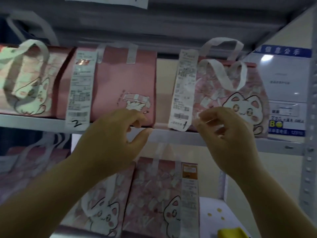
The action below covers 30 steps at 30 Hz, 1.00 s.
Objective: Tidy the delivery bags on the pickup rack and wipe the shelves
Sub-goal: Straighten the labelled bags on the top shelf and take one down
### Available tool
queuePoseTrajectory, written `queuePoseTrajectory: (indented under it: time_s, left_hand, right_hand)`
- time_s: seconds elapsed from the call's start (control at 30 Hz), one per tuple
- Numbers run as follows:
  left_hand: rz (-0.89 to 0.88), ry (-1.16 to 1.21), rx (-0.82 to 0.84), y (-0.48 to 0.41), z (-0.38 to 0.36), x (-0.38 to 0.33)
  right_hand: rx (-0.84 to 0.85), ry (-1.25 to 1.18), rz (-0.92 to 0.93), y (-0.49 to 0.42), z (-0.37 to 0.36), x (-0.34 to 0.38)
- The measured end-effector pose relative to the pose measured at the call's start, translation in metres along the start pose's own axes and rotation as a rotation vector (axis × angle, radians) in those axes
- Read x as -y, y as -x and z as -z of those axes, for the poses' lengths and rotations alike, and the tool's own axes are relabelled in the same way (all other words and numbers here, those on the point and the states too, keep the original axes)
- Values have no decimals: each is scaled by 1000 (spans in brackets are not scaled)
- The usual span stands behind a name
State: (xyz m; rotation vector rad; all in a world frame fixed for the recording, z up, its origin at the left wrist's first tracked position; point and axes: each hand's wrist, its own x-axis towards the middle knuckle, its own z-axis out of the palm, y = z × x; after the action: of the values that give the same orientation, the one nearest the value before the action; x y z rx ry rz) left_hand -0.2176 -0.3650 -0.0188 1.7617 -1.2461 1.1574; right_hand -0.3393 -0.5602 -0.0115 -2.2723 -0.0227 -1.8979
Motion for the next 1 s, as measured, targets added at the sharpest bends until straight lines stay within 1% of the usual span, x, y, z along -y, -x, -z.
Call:
queuePoseTrajectory:
  time_s: [0.1,0.27,0.43,0.53,0.63,0.83,1.0]
  left_hand:
    - [60,-13,23,23,21,21]
    - [136,-58,113,66,62,62]
    - [229,-138,219,115,104,112]
    - [314,-181,312,148,124,142]
    - [446,-209,367,180,140,175]
    - [691,-239,416,235,158,234]
    - [783,-264,421,260,152,278]
  right_hand:
    - [137,-83,-22,15,-25,28]
    - [343,-174,-48,44,-74,77]
    - [479,-182,-79,79,-130,124]
    - [558,-204,-123,103,-158,152]
    - [649,-206,-184,128,-186,175]
    - [792,-165,-309,166,-238,204]
    - [791,-134,-407,186,-286,206]
